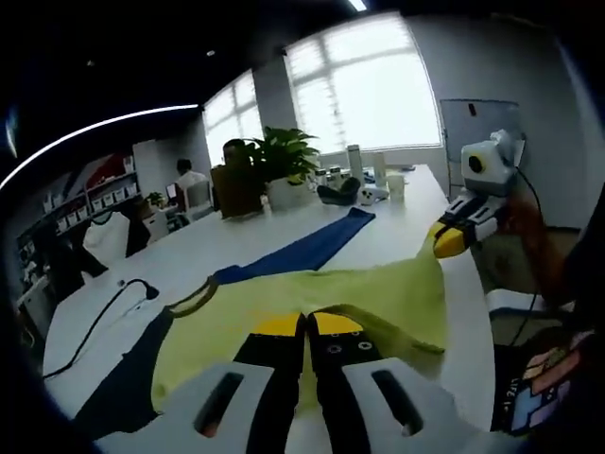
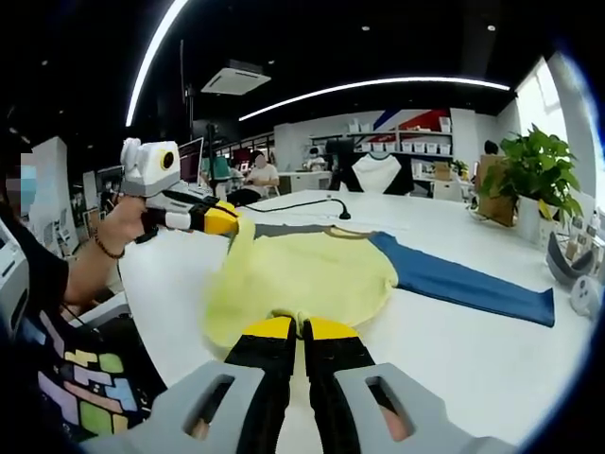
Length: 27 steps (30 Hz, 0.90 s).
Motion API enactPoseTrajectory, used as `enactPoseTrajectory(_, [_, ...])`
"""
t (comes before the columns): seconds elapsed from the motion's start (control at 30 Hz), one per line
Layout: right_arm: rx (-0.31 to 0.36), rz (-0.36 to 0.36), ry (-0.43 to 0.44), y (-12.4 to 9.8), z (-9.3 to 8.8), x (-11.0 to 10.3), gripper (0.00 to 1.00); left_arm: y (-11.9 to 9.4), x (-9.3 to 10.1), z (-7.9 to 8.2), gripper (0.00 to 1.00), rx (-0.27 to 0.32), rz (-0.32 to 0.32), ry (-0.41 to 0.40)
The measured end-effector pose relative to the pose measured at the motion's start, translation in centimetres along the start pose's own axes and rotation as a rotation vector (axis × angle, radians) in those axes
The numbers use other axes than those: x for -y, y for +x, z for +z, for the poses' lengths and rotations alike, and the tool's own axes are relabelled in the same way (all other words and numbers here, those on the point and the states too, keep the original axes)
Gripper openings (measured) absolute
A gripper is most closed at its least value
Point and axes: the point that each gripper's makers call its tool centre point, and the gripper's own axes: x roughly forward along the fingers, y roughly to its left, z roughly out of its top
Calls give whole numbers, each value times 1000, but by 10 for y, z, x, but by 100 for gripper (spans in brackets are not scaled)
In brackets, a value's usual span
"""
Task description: Fold the garment on the visible template until the final outline fits inside the template.
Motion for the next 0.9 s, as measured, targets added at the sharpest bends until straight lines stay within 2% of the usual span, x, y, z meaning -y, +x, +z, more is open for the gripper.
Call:
enactPoseTrajectory(0.13, [-11,5,2,2,-3,-1,1,23,-1,-10,3,-36,-19,-14])
enactPoseTrajectory(0.43, [-25,3,9,2,-8,0,1,57,-1,-39,3,-117,-42,-53])
enactPoseTrajectory(0.77, [-31,7,11,3,-10,-2,1,74,2,-64,3,-186,-43,-62])
enactPoseTrajectory(0.9, [-26,9,11,1,-9,-1,1,77,1,-70,3,-193,-36,-75])
